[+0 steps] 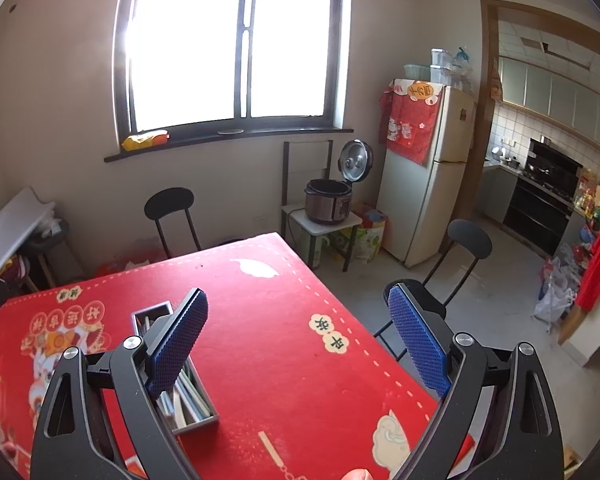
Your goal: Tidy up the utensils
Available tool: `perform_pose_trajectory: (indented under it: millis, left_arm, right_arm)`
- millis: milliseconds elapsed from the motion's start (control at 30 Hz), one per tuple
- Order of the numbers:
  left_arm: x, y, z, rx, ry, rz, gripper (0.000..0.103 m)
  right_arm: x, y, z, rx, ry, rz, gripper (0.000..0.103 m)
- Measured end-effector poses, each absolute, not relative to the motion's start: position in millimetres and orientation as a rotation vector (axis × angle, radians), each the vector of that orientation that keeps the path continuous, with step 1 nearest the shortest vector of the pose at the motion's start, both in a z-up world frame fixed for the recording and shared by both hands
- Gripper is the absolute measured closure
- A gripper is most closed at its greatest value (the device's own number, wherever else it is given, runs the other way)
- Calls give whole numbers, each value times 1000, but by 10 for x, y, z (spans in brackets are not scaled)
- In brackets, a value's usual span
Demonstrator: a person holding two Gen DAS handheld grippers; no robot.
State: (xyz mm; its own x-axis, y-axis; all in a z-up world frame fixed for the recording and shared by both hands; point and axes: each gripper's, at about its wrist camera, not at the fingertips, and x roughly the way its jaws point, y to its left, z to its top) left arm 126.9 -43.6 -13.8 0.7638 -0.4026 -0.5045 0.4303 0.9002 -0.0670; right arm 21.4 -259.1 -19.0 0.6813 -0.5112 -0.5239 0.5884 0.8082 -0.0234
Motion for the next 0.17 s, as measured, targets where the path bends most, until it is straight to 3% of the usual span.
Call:
perform_pose_trajectory:
  millis: [167]
  left_arm:
    - [1279, -437, -132, 55, 541, -445, 6]
  right_arm:
    - [221, -2597, -196, 154, 545, -624, 14]
